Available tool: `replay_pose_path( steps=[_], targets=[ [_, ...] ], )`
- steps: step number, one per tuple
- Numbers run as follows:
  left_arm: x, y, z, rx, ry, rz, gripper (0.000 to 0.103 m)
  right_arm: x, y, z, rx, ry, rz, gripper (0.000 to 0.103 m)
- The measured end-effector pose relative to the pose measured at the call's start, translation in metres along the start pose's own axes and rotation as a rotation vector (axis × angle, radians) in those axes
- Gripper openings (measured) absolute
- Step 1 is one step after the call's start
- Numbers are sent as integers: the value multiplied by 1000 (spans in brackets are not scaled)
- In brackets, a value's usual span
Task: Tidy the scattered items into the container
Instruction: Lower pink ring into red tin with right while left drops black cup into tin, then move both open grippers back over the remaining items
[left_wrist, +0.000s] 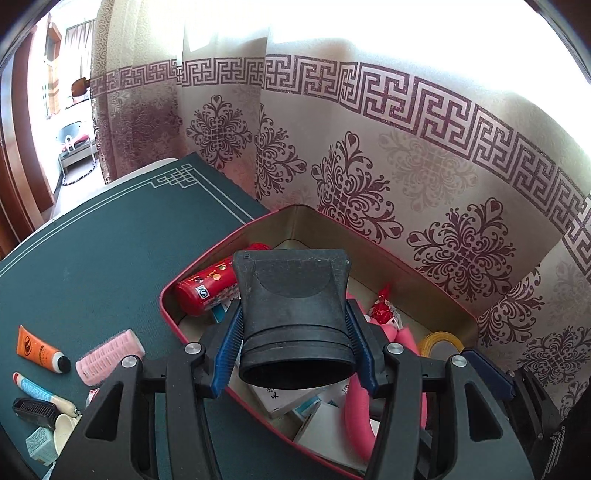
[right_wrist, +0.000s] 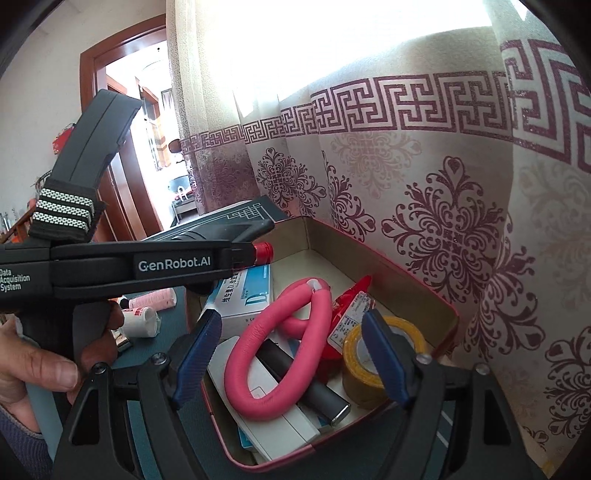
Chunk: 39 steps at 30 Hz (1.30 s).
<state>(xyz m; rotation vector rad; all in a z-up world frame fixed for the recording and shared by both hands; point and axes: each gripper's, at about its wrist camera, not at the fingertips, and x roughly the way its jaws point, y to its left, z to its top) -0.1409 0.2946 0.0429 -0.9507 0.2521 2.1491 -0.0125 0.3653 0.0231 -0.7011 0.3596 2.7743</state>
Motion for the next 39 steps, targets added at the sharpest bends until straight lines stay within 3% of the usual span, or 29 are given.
replay_pose_path(
  steps=[5,8,18,30,39],
  targets=[
    [15,0,1,-14,44,20,59,2,-7,0,31,13,2,82],
    [11,2,1,-9,29,44,63,1,-9,0,40,11,1,83],
    [-26,17,-14,-54,-34,92,63,1,-6,-1,24,8,-5,83],
    [-76,64,-56,-175,-59,200,63,-4,7,-6,-19,-25,37,85],
    [-131,117,-106,-261,-77,330,63,-15,30,-12,-112,-89,109,87]
  ],
)
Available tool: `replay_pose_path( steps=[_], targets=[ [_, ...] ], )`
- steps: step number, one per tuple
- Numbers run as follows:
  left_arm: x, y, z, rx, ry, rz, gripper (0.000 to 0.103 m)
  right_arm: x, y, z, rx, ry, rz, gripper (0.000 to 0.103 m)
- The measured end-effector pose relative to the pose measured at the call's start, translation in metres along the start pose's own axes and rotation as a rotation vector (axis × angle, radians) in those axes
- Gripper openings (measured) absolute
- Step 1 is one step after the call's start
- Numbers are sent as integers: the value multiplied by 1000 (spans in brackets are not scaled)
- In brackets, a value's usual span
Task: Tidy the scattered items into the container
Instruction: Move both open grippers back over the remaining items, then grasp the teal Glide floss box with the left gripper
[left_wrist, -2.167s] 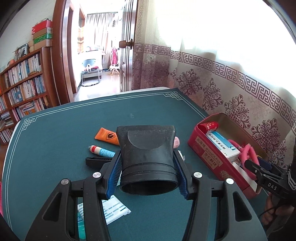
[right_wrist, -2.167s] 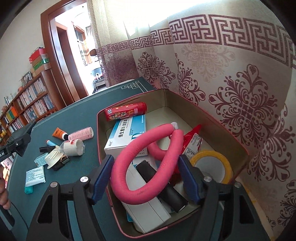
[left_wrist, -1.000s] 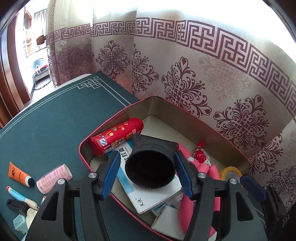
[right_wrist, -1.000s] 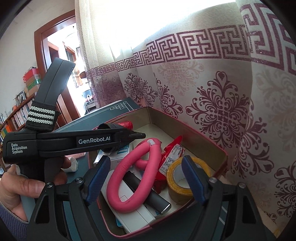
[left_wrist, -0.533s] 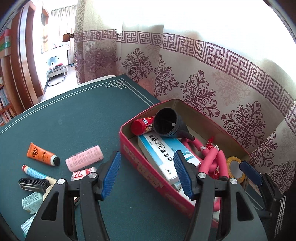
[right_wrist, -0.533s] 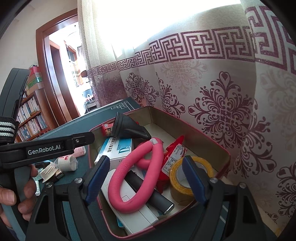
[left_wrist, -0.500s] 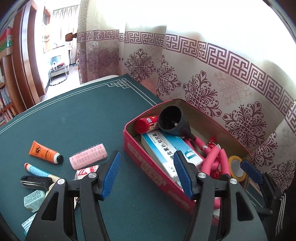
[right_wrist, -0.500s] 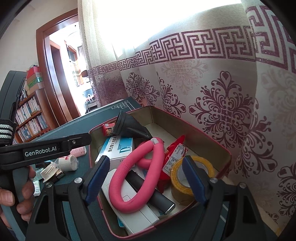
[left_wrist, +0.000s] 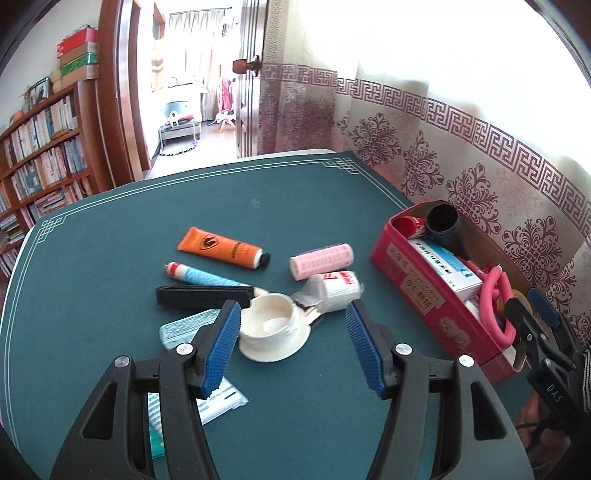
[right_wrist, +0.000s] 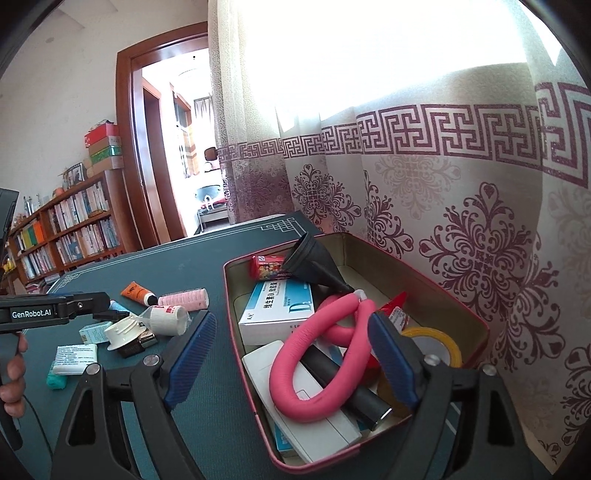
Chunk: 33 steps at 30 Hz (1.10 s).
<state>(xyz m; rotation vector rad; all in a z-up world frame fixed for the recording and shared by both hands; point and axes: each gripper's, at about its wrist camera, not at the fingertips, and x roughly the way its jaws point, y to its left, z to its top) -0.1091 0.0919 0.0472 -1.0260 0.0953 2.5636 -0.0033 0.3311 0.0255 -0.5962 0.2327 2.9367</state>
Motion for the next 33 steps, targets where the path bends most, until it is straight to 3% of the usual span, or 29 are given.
replay_pose_path(
  steps=[9,14,17,27,33],
  targets=[
    [-21,83,-47,-128,33,104,63,2,24,-9,-96,10,66,88],
    [-27,110,-69,-173,50,109,63,5,31,-12,-118,32,90,88],
    [-25,109,-79,-155,64,79,63,8,32,-13,-117,48,103,88],
    [-12,100,-92,-123,107,101,63,9,41,-17,-153,63,121,88],
    [0,98,-90,-156,117,133,63,9,46,-18,-169,64,135,88]
  ],
)
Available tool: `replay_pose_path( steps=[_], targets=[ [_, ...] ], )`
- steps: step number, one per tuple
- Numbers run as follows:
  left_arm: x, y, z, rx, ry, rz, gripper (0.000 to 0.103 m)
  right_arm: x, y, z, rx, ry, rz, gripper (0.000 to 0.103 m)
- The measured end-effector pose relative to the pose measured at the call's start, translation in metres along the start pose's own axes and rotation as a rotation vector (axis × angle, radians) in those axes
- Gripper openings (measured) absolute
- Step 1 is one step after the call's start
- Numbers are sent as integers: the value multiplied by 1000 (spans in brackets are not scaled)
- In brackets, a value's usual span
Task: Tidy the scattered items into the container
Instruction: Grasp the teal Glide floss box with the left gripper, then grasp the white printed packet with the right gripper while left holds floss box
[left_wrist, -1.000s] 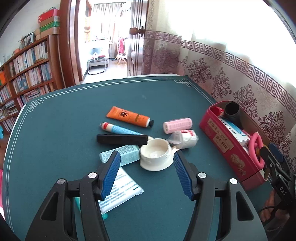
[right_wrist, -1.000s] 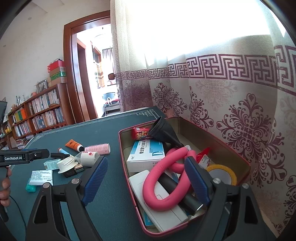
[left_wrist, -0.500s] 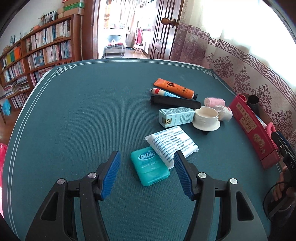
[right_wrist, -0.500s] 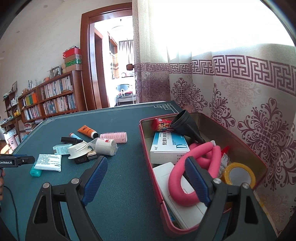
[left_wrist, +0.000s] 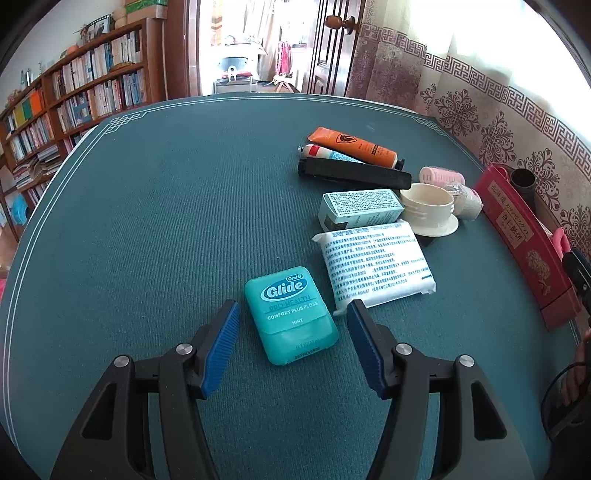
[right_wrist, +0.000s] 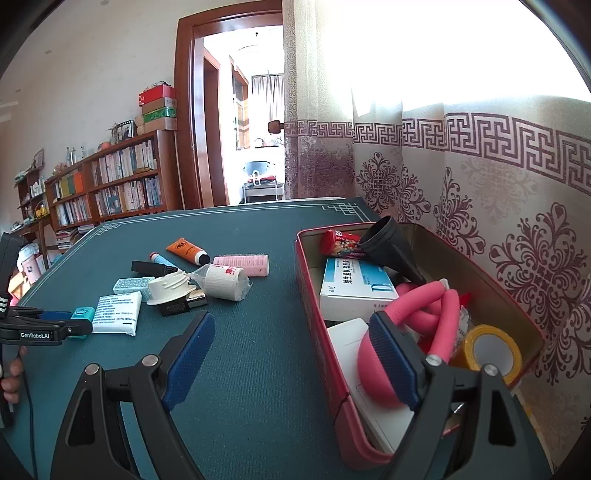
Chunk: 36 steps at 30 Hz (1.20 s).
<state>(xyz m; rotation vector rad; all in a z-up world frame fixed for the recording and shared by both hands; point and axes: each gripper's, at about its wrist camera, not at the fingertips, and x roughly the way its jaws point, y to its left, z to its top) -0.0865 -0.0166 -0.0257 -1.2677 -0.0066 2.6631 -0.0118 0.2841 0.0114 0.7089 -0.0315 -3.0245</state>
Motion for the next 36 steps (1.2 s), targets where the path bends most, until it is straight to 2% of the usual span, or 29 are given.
replay_pose_path(
  steps=[4,6,9,12,15,18,22,36],
  targets=[
    [0,-2,-2,7,-12,35,60,1,2,0,-7,4,3,88],
    [-1,-1,-3,15,-16,72,43,3,3,0,2,18,18,88],
    [-5,10,-4,-24,-15,43,42,6,10,1,5,55,67,88],
    [-11,17,-4,-43,-31,54,42,12,31,4,-35,116,186,88],
    [-14,23,-3,-54,-43,62,42,18,65,4,-148,181,315,88],
    [-14,27,-3,-65,-47,76,42,25,99,1,-287,226,399,88],
    [-13,29,-3,-70,-46,86,43,43,130,0,-419,251,439,88],
    [-12,39,-3,-97,-43,78,43,118,174,12,-514,295,561,88]
  ],
)
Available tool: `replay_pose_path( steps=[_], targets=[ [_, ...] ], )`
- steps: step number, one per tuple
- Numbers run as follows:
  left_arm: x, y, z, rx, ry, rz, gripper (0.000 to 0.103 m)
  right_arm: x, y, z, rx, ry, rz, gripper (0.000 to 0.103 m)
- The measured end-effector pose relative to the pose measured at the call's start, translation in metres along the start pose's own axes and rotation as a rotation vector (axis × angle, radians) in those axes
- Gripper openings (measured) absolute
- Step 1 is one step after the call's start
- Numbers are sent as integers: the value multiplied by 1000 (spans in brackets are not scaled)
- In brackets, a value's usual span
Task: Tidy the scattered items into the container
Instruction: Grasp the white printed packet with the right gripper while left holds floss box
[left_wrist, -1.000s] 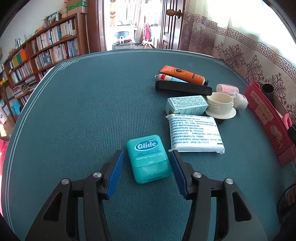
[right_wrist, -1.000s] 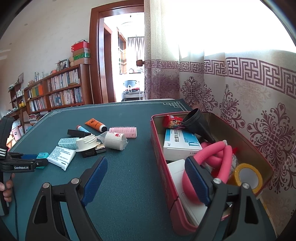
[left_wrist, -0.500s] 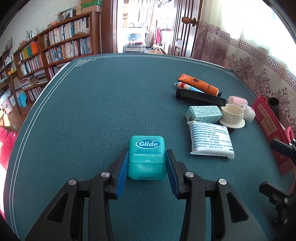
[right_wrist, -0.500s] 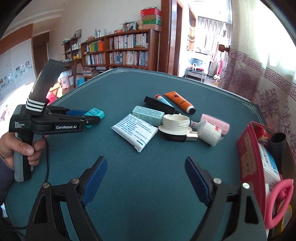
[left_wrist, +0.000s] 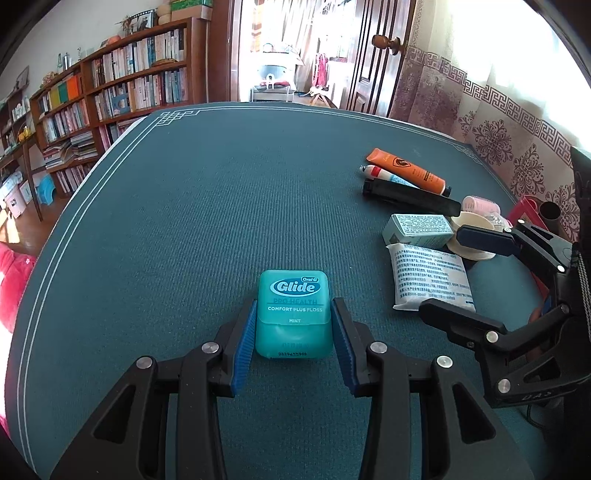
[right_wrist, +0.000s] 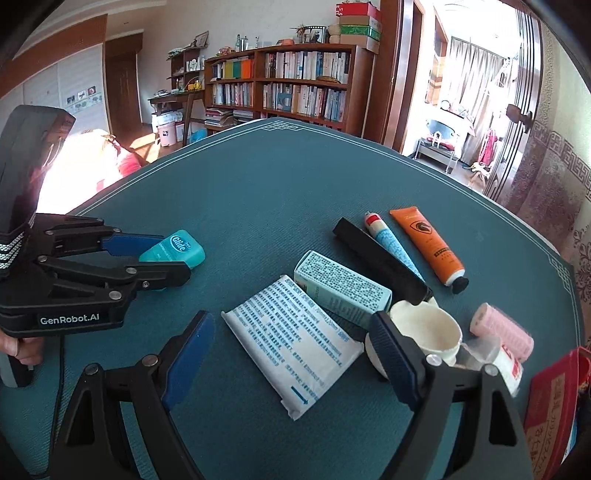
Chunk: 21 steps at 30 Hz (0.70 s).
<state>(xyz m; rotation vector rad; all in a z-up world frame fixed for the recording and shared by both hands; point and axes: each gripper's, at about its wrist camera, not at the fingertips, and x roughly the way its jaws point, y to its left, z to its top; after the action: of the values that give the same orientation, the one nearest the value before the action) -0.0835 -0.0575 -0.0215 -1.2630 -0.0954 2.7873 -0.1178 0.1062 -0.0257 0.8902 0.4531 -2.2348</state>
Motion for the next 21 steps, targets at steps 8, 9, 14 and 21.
replay_pose_path(
  steps=[8,9,14,21],
  targets=[
    [-1,2,0,-8,-1,-6,43,16,-4,-6,-20,87,92,85],
    [-1,2,0,-10,-1,-7,43,14,-4,-8,-17,88,84,83],
    [-2,-1,-1,-4,-3,-15,43,5,-8,-13,34,82,46,62],
    [-3,-5,-2,6,-5,-19,43,-5,-6,-19,90,77,9,52]
  ],
)
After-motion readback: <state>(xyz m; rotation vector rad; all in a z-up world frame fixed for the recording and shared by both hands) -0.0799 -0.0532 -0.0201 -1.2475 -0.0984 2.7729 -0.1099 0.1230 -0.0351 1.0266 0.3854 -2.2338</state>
